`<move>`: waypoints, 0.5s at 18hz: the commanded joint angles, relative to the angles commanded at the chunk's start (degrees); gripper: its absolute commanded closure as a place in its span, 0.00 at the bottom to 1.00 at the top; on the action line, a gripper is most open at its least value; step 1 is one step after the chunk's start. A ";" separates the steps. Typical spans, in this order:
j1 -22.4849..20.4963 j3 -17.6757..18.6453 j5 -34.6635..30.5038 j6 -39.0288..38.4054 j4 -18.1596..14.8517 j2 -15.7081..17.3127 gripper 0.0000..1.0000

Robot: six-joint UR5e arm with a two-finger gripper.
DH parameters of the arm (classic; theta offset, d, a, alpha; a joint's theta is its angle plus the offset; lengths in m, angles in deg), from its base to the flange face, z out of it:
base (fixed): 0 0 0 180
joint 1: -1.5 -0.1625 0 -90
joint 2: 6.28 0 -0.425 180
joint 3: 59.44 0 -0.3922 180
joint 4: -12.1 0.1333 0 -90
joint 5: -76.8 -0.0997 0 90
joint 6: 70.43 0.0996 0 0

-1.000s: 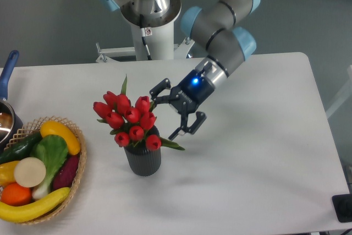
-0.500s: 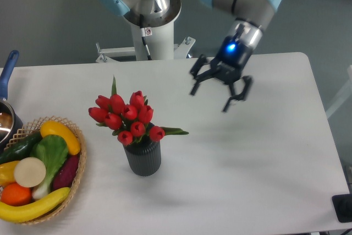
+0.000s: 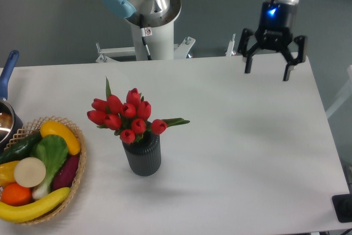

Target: Insert the flowers into the vase

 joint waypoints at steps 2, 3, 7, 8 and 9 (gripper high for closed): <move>-1.05 -0.70 -2.92 6.60 -3.51 0.88 0.00; -2.28 -0.97 -3.36 9.59 -5.45 1.32 0.00; -6.58 -0.53 -7.04 21.90 -10.03 2.99 0.00; -7.20 -0.62 -7.32 23.57 -10.47 3.08 0.00; -7.47 -0.53 -7.32 24.11 -10.65 3.17 0.00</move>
